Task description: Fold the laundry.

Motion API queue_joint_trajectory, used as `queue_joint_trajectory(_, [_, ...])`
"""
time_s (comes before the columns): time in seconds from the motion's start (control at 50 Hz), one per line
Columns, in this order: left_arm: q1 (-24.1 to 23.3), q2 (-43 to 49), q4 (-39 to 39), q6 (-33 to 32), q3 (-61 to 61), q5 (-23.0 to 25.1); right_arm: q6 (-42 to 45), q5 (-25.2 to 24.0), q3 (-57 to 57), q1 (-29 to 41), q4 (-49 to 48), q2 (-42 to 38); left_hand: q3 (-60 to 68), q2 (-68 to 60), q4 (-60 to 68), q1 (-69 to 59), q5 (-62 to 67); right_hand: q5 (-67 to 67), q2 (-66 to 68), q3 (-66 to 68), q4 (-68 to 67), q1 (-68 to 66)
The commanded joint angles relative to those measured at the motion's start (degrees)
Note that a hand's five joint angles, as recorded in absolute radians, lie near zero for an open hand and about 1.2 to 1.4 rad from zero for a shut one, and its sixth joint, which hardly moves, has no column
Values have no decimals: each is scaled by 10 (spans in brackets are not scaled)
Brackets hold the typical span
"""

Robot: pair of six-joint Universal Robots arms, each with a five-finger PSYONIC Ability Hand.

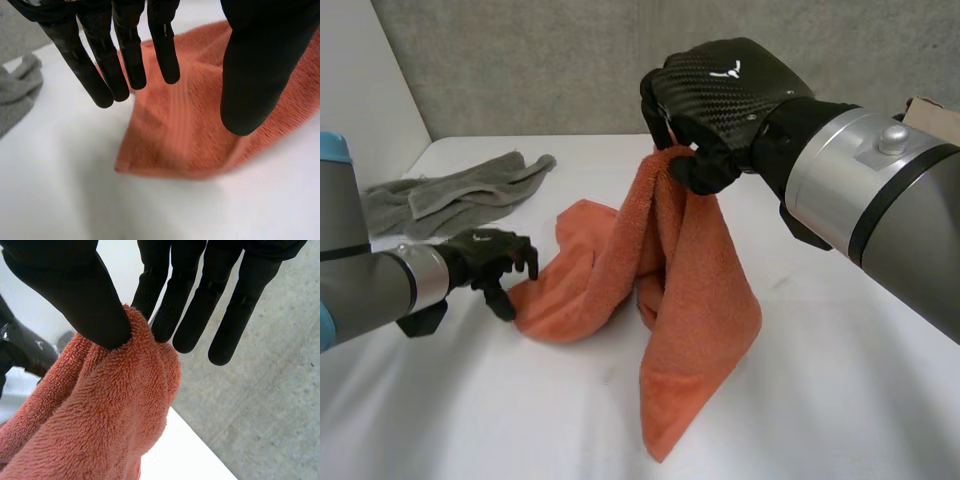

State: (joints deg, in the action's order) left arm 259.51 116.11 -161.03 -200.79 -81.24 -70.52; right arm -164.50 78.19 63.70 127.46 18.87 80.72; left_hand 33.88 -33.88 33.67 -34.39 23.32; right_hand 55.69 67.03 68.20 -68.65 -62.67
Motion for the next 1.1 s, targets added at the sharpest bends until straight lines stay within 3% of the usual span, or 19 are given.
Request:
queue_joint_trajectory(0.02, [-15, 17, 4, 54, -13, -51, 1, 10, -18, 24, 3, 13, 24, -24, 26, -19, 30, 143, 130, 118, -113, -173])
queue_joint_trajectory(0.34, [-58, 67, 28, 152, 23, -5, -6, 43, -45, 64, 3, 18, 34, -34, 36, -29, 40, 143, 130, 118, -113, -173])
queue_joint_trajectory(0.38, [-67, 71, 17, 176, 30, -8, -9, 50, -51, 68, 4, 16, 151, -151, 153, -146, 157, 143, 130, 118, -113, -173])
queue_joint_trajectory(0.44, [-73, 76, 2, 202, 42, -21, -17, 57, -51, 67, 5, 17, 460, -460, 463, -455, 466, 143, 130, 118, -113, -173])
queue_joint_trajectory(0.54, [-48, 55, 3, 213, 48, -50, -21, 53, -33, 37, 7, 19, 461, -461, 463, -456, 467, 143, 130, 118, -113, -173])
queue_joint_trajectory(0.68, [29, -77, -3, 199, 36, -6, 1, 24, 6, -38, 13, 17, 461, -461, 463, -456, 467, 143, 130, 118, -113, -173])
queue_joint_trajectory(0.82, [56, -158, -2, 184, 31, 0, 62, -21, 56, -75, 54, -15, 461, -461, 463, -456, 467, 143, 130, 118, -113, -173])
queue_joint_trajectory(0.92, [35, -143, -30, 138, 33, -23, 159, -25, 68, -81, 82, -74, 461, -461, 463, -456, 467, 143, 130, 118, -113, -173])
queue_joint_trajectory(0.98, [4, -90, -51, 87, 50, -56, 211, -16, 56, -78, 85, -115, 461, -461, 463, -456, 467, 143, 130, 118, -113, -173])
queue_joint_trajectory(1.1, [-31, 18, -81, 17, 168, -120, 232, 31, -18, -71, 9, -184, 461, -461, 463, -456, 467, 143, 130, 118, -113, -173])
